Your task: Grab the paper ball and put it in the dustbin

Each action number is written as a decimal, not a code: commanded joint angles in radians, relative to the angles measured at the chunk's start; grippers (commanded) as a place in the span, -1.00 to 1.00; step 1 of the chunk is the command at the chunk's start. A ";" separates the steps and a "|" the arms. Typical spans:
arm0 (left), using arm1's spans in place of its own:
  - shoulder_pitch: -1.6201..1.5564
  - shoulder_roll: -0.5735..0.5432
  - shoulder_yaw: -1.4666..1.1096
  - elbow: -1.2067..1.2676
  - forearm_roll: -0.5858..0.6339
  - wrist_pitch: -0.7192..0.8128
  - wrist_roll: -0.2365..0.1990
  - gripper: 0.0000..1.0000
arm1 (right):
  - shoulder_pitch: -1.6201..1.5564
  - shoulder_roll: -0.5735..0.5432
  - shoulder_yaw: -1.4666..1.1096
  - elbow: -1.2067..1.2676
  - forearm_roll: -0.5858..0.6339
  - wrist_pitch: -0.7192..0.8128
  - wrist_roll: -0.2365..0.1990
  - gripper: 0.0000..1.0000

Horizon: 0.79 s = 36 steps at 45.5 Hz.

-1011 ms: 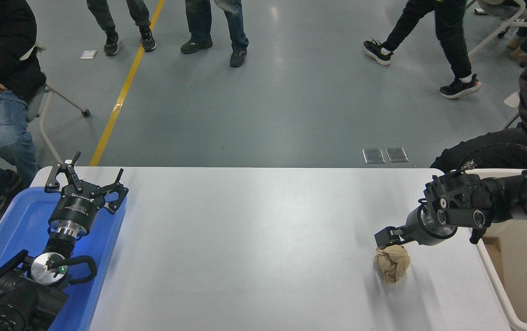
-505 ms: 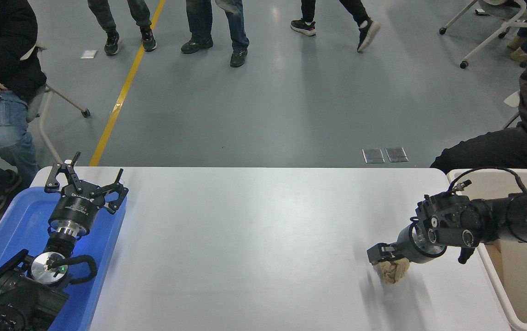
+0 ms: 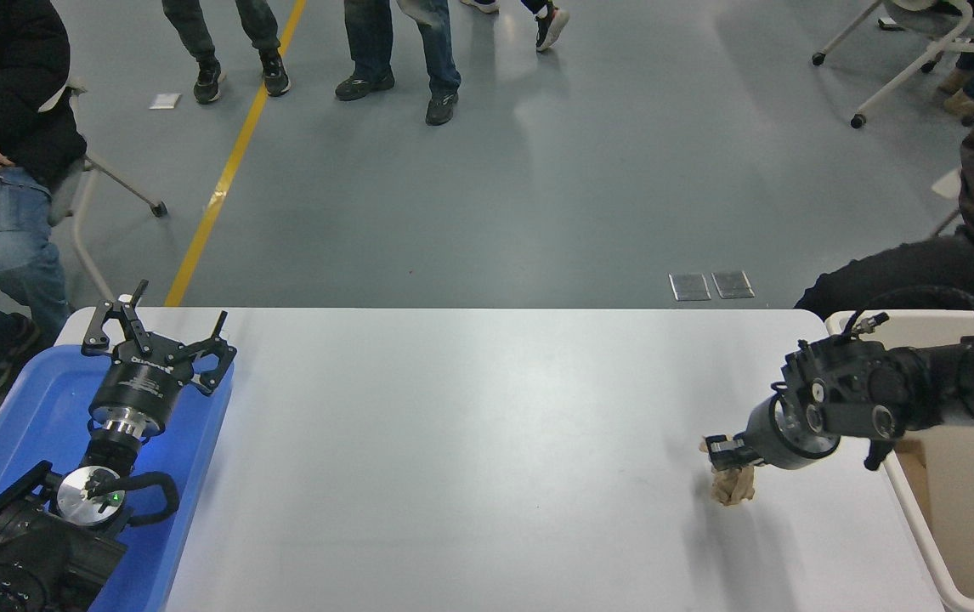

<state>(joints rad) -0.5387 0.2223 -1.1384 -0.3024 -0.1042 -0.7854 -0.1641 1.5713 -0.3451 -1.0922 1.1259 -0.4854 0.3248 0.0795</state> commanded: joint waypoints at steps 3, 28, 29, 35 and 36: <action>0.002 0.002 0.000 0.000 0.000 0.000 0.000 0.99 | 0.525 -0.074 -0.184 0.299 0.030 0.137 0.013 -1.00; 0.003 0.003 -0.001 0.000 0.000 0.000 0.000 0.99 | 0.911 -0.090 -0.317 0.353 0.014 0.396 0.031 -1.00; 0.003 0.003 -0.001 0.000 0.000 0.000 0.000 0.99 | 0.906 -0.091 -0.330 0.350 0.010 0.390 0.031 -1.00; 0.003 0.002 -0.001 0.000 0.000 0.000 0.000 0.99 | 0.849 -0.156 -0.382 0.278 -0.073 0.346 0.032 -1.00; 0.003 0.002 -0.001 0.000 0.000 0.000 0.000 0.99 | 0.826 -0.175 -0.384 0.258 -0.091 0.335 0.032 -1.00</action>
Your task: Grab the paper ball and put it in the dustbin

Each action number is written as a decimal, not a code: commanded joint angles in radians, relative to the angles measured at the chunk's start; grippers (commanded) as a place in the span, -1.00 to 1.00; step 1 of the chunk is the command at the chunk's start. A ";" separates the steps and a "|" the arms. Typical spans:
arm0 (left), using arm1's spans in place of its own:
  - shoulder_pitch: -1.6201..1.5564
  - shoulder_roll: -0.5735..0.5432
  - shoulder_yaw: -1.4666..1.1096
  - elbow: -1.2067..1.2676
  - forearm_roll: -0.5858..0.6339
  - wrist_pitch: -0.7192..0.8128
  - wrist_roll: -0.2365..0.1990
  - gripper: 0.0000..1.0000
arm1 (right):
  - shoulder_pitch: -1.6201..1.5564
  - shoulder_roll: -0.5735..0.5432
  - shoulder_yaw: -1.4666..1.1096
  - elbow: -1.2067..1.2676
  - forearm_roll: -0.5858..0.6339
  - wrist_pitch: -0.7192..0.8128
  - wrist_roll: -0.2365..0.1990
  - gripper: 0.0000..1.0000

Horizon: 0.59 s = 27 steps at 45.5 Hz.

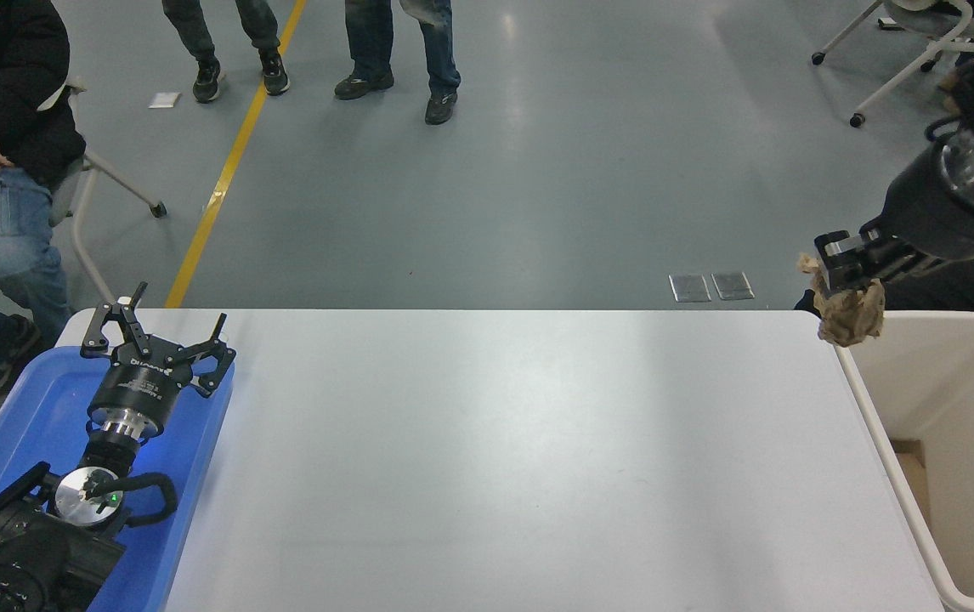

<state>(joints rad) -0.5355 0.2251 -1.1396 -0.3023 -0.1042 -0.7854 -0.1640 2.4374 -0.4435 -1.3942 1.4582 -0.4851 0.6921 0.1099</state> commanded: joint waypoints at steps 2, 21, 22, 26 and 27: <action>0.000 -0.001 0.000 0.000 0.000 0.000 0.000 0.99 | -0.092 -0.109 -0.085 -0.120 -0.127 -0.063 0.002 -1.00; -0.001 -0.003 -0.002 0.000 0.000 0.000 -0.002 0.99 | -1.004 -0.291 0.122 -0.809 -0.241 -0.591 0.060 -1.00; -0.001 -0.003 -0.002 0.000 0.000 0.000 -0.002 0.99 | -1.059 -0.291 0.153 -0.841 -0.231 -0.603 0.060 -1.00; -0.001 -0.003 -0.002 0.000 0.000 0.000 -0.002 0.99 | -1.254 -0.282 0.285 -0.946 -0.191 -0.628 0.059 -1.00; -0.001 -0.003 -0.002 0.000 0.000 0.000 -0.002 0.99 | -1.294 -0.278 0.316 -0.967 -0.182 -0.631 0.059 -1.00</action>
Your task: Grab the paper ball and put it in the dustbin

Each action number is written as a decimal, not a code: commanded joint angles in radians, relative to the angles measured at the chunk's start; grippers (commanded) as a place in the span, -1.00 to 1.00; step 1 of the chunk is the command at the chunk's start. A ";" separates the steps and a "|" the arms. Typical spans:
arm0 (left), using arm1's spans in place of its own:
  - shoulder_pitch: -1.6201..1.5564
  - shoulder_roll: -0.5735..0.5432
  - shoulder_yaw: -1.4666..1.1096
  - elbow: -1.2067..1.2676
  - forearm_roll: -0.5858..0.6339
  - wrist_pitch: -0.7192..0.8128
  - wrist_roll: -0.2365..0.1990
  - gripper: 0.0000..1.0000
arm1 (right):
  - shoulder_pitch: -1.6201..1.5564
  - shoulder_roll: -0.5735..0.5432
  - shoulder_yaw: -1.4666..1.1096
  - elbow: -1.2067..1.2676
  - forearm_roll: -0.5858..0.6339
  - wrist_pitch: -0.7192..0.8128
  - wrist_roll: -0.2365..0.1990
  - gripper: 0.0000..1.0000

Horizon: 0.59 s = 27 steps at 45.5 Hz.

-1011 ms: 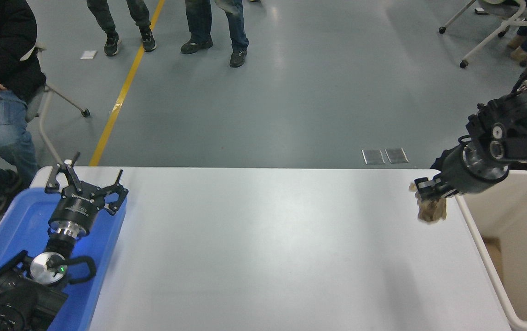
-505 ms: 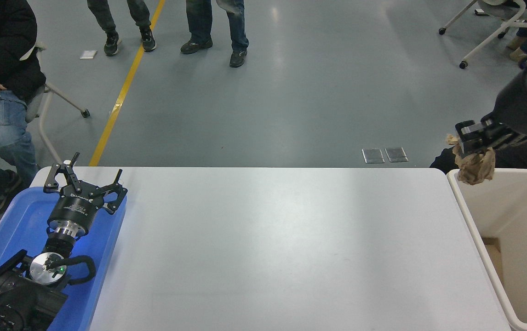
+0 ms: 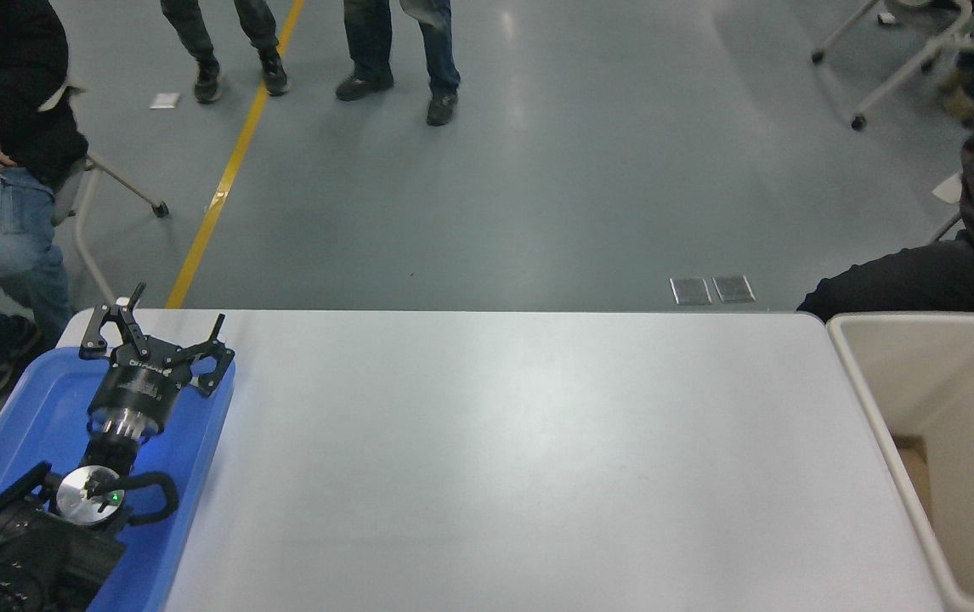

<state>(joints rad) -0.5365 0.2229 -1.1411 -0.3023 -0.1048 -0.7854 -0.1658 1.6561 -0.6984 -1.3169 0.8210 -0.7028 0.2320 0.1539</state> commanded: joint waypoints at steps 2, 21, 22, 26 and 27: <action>0.000 0.000 0.000 0.000 0.000 0.000 0.000 0.99 | -0.587 -0.012 0.303 -0.359 0.051 -0.174 0.015 -1.00; 0.000 0.000 0.000 0.000 0.000 0.000 0.000 0.99 | -0.927 0.197 0.599 -0.592 0.063 -0.207 0.009 -1.00; 0.000 0.000 0.000 0.000 -0.001 0.000 0.000 0.99 | -0.930 0.200 0.597 -0.594 0.063 -0.209 0.009 -1.00; -0.002 0.000 0.000 0.000 0.000 0.000 0.000 0.99 | -0.937 0.208 0.597 -0.611 0.062 -0.214 0.009 -1.00; -0.002 0.000 0.000 0.000 -0.001 0.000 0.000 0.99 | -0.937 0.208 0.597 -0.615 0.062 -0.214 0.009 -1.00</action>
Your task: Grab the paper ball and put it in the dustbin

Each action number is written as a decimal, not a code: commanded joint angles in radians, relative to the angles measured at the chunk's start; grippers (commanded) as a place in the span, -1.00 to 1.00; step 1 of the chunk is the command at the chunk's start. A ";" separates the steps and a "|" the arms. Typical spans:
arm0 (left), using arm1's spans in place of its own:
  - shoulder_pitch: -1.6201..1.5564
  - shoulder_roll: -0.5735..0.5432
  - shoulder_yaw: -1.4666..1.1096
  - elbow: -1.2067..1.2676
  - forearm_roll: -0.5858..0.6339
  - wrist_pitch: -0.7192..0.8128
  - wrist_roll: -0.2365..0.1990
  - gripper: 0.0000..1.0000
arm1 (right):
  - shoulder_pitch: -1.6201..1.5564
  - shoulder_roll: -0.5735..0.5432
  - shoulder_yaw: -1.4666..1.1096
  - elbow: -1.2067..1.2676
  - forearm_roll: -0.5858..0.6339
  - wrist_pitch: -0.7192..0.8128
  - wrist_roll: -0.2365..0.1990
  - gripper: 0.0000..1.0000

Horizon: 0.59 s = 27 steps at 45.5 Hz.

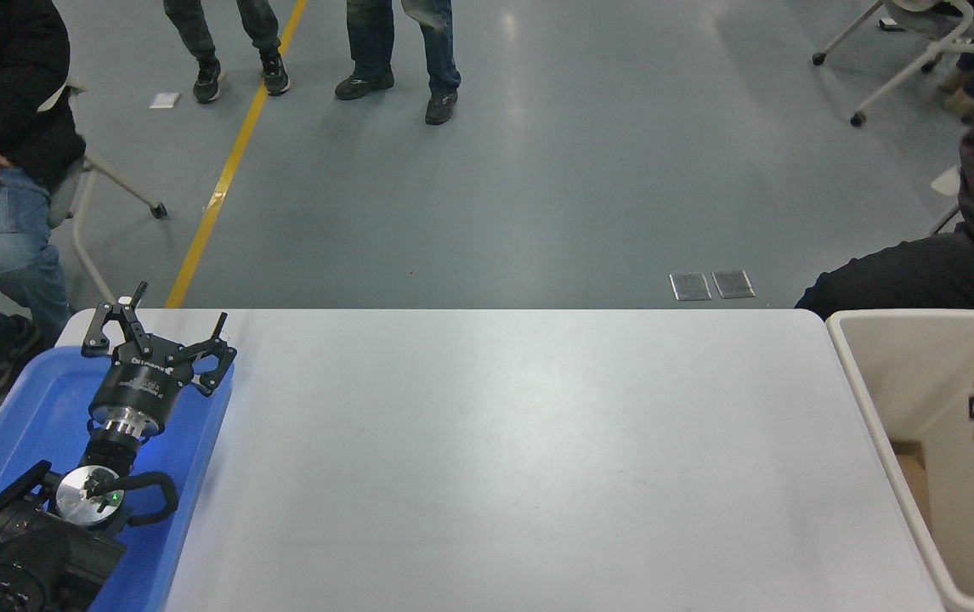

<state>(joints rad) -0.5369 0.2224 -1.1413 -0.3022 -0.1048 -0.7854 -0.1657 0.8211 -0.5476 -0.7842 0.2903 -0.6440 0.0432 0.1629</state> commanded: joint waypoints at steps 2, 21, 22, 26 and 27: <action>-0.002 0.000 0.000 0.000 -0.001 0.000 0.000 0.99 | -0.102 0.058 0.065 -0.086 0.003 -0.025 0.000 -1.00; -0.002 0.000 0.000 0.000 0.000 0.000 0.000 0.99 | -0.076 0.043 0.049 -0.069 0.004 -0.005 -0.003 1.00; -0.002 -0.002 0.000 0.000 0.000 0.000 0.000 0.99 | -0.073 0.040 0.049 -0.068 0.003 -0.005 -0.003 1.00; -0.002 0.000 0.000 0.000 0.000 0.000 0.000 0.99 | -0.056 0.034 0.048 -0.059 0.000 -0.003 -0.003 1.00; -0.003 0.000 0.000 0.000 0.000 0.000 0.000 0.99 | -0.039 0.029 0.045 -0.047 -0.008 -0.003 -0.003 1.00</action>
<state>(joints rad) -0.5384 0.2224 -1.1413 -0.3022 -0.1052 -0.7854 -0.1657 0.7461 -0.5060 -0.7356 0.2205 -0.6402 0.0354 0.1600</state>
